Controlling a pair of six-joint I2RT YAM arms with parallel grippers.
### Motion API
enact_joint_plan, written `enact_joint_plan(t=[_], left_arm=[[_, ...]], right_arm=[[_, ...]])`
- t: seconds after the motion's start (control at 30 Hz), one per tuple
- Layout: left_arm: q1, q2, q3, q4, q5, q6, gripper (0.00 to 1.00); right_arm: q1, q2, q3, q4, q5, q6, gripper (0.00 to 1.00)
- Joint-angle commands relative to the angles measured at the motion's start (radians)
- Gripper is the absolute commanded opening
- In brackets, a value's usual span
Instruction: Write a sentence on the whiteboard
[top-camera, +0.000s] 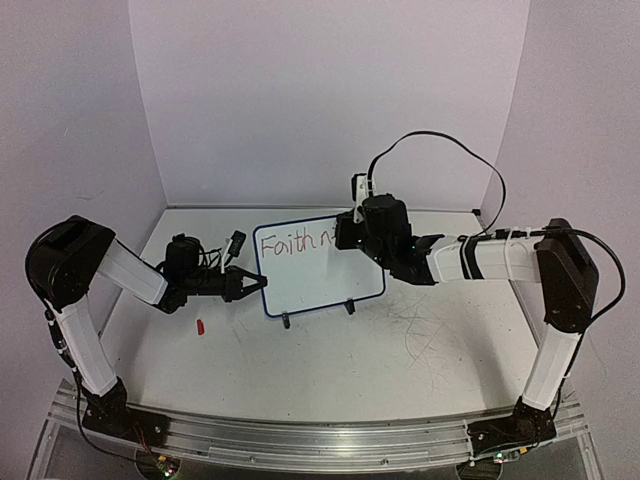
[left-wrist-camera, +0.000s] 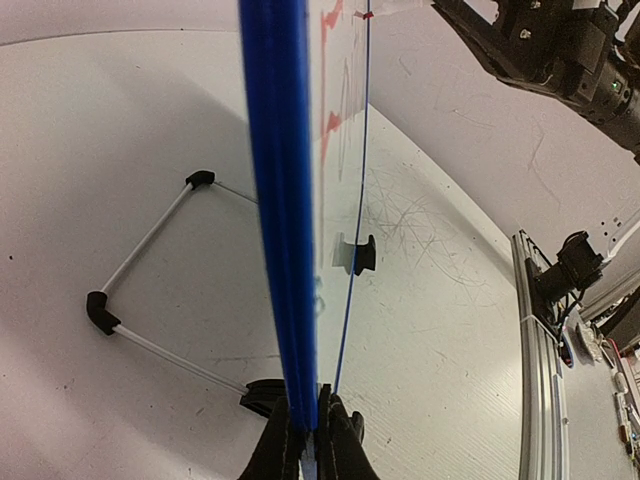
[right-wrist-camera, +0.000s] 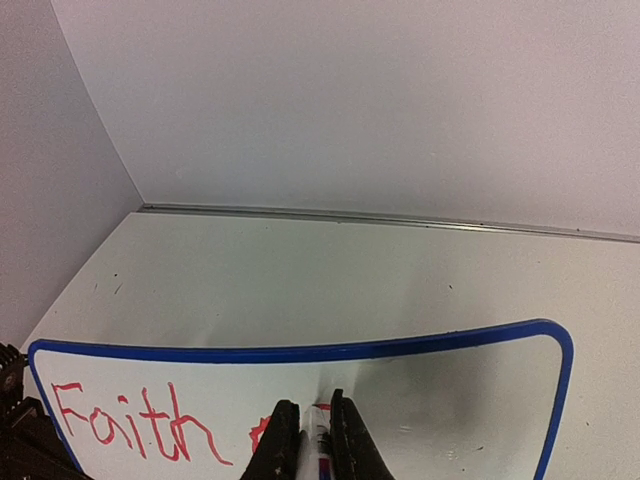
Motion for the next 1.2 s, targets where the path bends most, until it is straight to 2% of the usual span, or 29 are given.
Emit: enact_joint_plan(t=[0.0,0.4,0.8,1.0,1.17], left_arm=[[0.000,-0.024,0.021,-0.022,-0.064,0.042,0.00],[0.000,-0.023,0.023,-0.024,-0.064,0.043,0.00],[0.001,-0.013,0.026,-0.024,-0.064,0.044,0.00],[-0.003,-0.008,0.025,-0.025,-0.073,0.048,0.00],[-0.008,-0.006,0.016,-0.025,-0.091,0.060,0.00]], right_arm=[[-0.002,0.000,-0.027,-0.017,-0.015,0.025,0.00],[-0.002,-0.018,-0.070,-0.035,-0.003,0.043,0.00],[-0.002,-0.056,-0.076,-0.054,0.072,0.025,0.00],[-0.004,-0.151,-0.129,0.030,-0.021,0.005,0.00],[-0.015,-0.161,-0.123,0.028,-0.064,-0.005,0.00]])
